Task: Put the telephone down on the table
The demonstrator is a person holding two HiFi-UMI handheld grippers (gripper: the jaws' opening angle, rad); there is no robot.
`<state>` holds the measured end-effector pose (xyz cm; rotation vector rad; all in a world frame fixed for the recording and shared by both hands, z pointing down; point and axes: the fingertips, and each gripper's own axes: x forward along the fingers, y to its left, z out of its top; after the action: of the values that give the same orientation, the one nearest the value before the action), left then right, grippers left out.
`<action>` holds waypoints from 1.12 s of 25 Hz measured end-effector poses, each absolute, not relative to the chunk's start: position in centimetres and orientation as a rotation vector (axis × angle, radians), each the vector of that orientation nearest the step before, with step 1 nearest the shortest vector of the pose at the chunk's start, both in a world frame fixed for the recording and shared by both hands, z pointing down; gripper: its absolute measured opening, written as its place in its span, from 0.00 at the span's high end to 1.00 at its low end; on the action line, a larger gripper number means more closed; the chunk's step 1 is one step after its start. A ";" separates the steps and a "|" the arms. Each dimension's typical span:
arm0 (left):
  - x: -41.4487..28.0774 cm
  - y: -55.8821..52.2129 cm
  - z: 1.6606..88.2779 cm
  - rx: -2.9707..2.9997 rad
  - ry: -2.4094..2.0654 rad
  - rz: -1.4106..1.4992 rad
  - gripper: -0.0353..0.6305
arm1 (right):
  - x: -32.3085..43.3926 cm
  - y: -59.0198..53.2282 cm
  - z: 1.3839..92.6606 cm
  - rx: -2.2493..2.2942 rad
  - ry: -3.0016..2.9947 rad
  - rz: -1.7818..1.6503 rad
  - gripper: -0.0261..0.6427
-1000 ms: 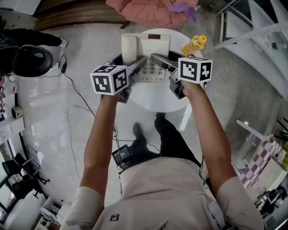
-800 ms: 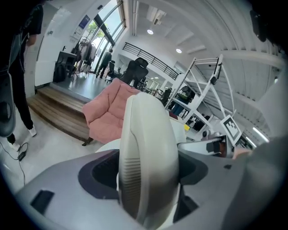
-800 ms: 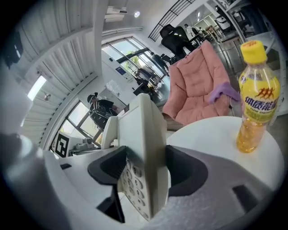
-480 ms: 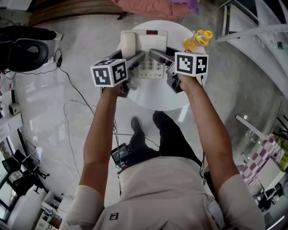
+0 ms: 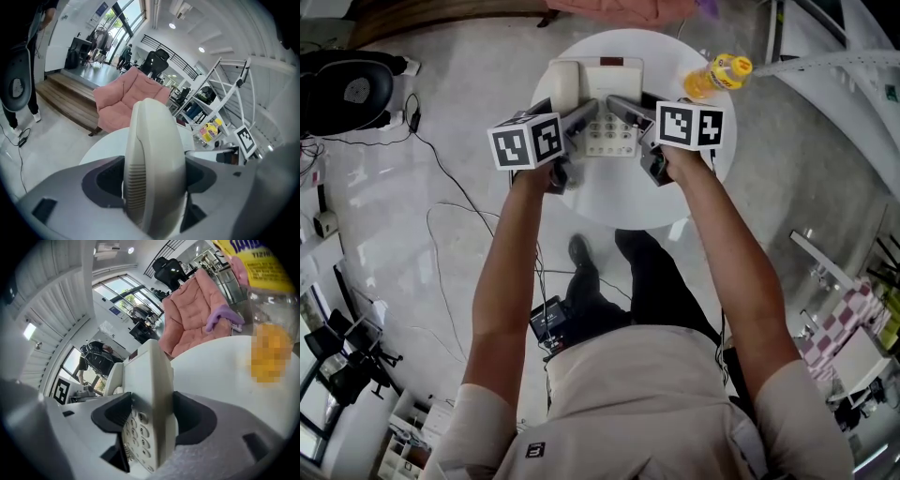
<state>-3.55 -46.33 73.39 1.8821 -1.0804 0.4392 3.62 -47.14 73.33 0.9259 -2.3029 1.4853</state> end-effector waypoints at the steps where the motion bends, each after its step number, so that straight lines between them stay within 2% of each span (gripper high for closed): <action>1: -3.6 -46.4 73.7 1.876 -1.079 0.440 0.42 | 3.6 -47.3 73.7 0.927 -2.297 1.486 0.57; 17: -3.8 -47.3 79.0 1.761 -1.079 0.451 0.42 | 3.5 -48.4 78.8 0.996 -2.210 1.447 0.56; 28: -3.8 -47.7 79.7 1.723 -1.121 0.420 0.43 | 3.9 -48.6 79.6 1.045 -2.190 1.355 0.53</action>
<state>-3.77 -47.69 79.67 1.7229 -1.1205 0.4200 3.87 -48.59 79.61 1.0448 -2.1899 1.3555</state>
